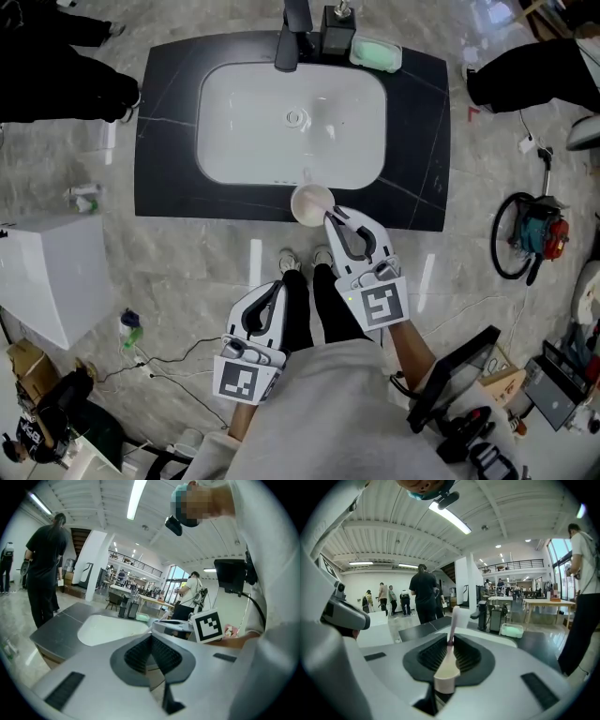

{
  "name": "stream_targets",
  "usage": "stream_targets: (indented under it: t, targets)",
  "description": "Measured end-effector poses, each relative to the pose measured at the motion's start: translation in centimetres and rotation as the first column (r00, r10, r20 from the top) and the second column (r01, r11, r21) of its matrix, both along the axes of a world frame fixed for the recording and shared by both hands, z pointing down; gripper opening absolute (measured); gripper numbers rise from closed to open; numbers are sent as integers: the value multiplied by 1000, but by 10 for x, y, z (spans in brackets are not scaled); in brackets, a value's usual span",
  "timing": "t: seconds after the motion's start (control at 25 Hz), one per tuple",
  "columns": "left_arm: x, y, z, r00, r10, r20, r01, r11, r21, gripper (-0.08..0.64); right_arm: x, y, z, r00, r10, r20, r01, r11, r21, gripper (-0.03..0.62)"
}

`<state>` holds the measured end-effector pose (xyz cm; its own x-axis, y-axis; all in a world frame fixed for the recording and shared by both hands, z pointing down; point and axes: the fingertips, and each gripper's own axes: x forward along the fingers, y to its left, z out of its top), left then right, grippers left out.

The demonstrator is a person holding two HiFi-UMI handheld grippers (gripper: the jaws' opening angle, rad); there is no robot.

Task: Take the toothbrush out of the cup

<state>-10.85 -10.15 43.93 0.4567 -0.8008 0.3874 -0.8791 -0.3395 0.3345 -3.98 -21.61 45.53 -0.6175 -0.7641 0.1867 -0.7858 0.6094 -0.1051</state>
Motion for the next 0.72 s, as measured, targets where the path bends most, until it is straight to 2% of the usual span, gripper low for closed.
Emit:
stream_targets:
  t: [0.08,0.24,0.36,0.72]
  targets:
    - [-1,0,-9,1000,5,8,-5,999,34,3,0,2,-10,1000,-4,0,4,1000,21,49]
    - [-2,5,-27,996,59,72,-69,987,148,3,4,12,-28,1000,-6,-12,6,998,60,48]
    - [-5,7,-39,995,47,92,-62,984,168,5,7,18,-43,1000,-2,-18,3,996,85,49]
    - [-3,21,-84,1000,7,28,-14,966,258,3,10,37,-88,999,-9,-35,15,985,174,48]
